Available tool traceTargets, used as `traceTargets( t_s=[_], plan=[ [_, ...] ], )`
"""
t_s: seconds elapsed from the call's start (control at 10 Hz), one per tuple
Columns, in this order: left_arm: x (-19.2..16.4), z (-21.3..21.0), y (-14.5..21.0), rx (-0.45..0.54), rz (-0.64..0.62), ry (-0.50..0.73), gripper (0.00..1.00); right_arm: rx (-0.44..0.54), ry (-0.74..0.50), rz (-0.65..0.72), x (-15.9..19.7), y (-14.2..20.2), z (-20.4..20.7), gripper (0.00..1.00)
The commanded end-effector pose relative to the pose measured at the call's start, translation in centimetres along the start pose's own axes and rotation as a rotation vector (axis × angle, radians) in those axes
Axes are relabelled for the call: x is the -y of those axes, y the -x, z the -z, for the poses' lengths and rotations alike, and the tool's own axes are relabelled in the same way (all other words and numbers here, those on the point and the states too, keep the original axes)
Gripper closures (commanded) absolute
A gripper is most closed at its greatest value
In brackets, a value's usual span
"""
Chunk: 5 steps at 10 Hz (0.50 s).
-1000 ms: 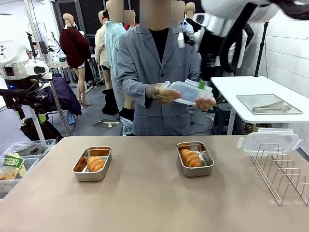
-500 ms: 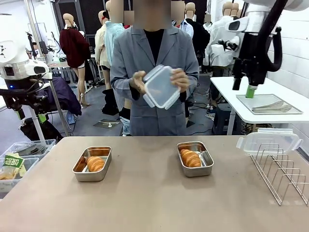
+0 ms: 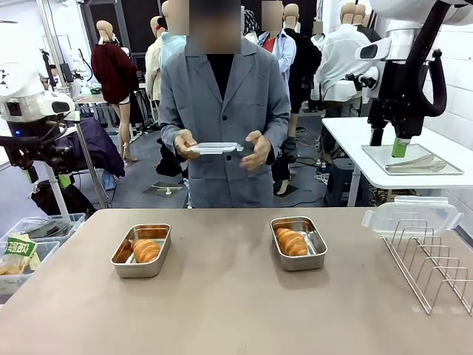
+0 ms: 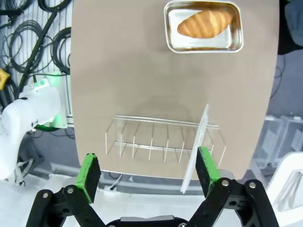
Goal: Place the bread in airtight containers.
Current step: Pick up one Airtight Container lid and hand it to the human.
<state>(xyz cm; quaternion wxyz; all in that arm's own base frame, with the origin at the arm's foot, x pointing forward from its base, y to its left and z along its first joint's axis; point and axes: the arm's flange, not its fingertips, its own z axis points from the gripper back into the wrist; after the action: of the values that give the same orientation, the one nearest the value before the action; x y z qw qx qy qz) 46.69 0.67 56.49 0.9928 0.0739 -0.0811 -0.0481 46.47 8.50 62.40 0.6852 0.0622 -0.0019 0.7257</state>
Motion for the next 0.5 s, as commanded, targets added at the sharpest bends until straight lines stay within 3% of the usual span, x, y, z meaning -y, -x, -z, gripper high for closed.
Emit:
traceTargets(
  t_s=[0.0,0.4],
  plan=[
    [0.03,0.03,0.05,0.011,-0.017,-0.012,0.19,0.015,0.003,0.002,-0.10,-0.51,-0.25,0.00],
    [0.03,0.03,0.05,0.011,-0.017,-0.012,0.19,0.015,0.003,0.002,-0.10,-0.51,-0.25,0.00]
  ],
)
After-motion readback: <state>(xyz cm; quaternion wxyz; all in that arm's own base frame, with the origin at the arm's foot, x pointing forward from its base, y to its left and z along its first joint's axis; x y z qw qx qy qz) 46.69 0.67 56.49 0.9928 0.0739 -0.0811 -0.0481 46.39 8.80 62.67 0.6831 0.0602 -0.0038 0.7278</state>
